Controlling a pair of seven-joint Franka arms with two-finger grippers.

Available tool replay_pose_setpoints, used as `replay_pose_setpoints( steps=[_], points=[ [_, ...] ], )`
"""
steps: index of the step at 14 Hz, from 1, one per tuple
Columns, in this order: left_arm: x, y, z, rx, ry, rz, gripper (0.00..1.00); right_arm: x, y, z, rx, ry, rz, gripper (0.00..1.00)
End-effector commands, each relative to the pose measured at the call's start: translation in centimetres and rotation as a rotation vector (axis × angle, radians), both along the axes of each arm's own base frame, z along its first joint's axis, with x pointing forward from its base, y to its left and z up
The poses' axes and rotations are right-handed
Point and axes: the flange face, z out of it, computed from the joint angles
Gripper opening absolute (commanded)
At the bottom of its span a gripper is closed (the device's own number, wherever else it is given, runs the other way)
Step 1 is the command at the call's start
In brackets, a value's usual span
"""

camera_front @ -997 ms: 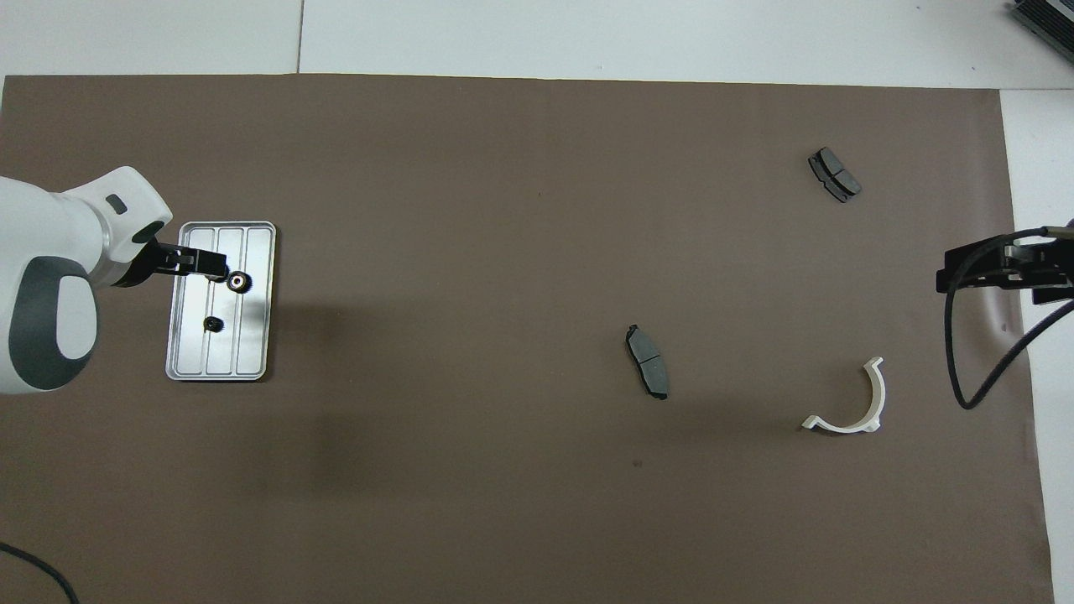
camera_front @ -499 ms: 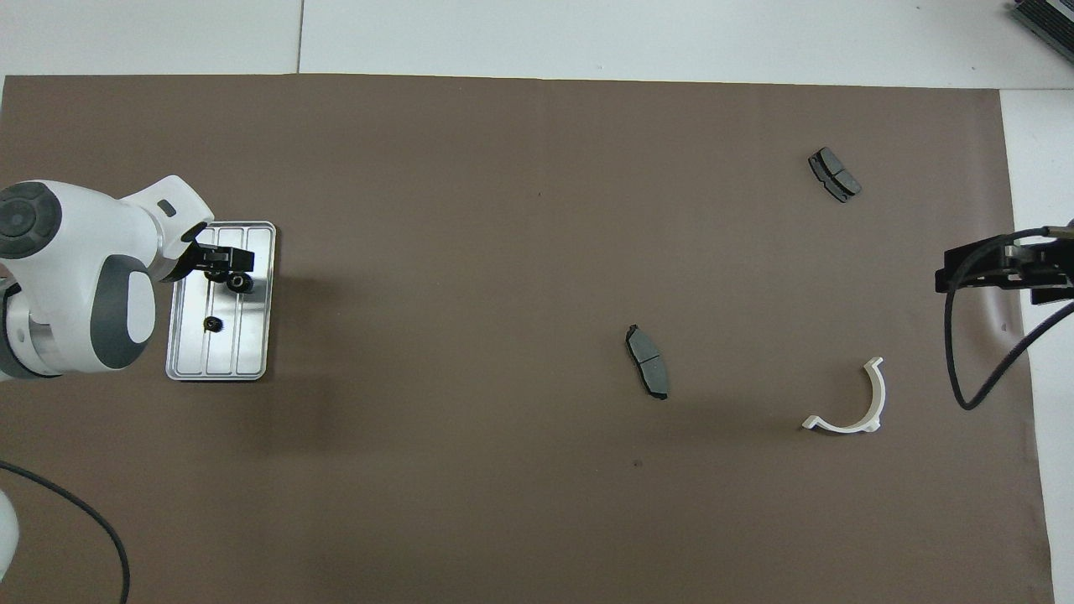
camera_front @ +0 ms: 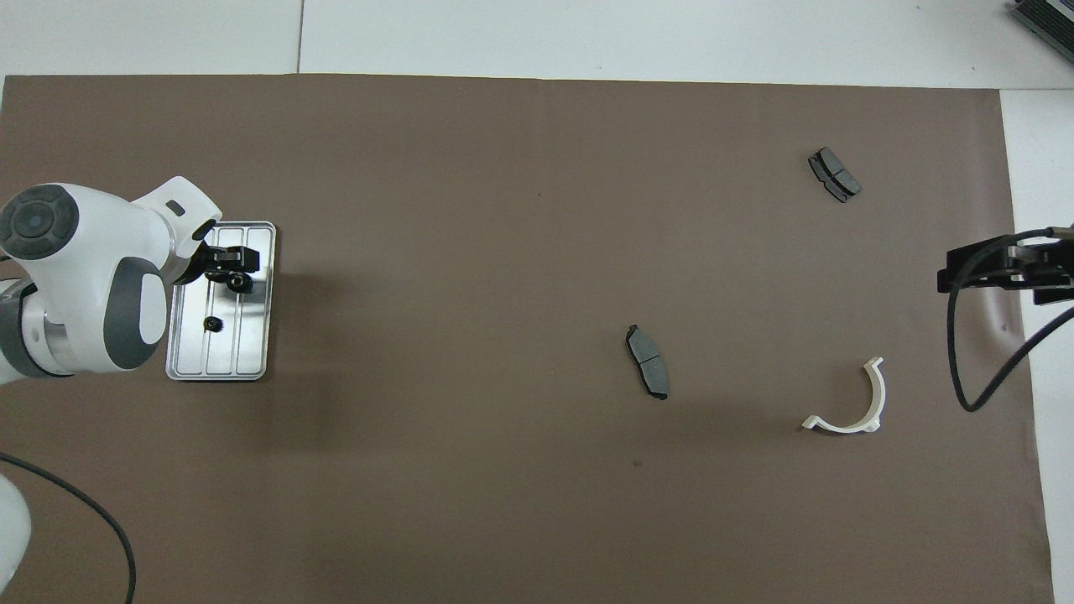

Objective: Place bearing gear from tray to pile
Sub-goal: 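Grasp the black gear with the left gripper and lift it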

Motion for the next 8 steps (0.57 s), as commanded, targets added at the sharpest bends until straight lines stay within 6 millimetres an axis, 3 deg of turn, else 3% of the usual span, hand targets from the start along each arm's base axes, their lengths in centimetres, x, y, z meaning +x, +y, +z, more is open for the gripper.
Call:
replay_pose_setpoints(
  steps=[1,8],
  points=[
    [-0.7,-1.2,-0.5,-0.007,0.012,0.162,0.80,-0.5,-0.1,0.3,0.024,-0.005,-0.020,1.00],
    [-1.7,-0.2,-1.6,-0.045,0.004,0.542,0.70,-0.5,0.0,0.3,0.024,-0.005,-0.018,1.00]
  ],
)
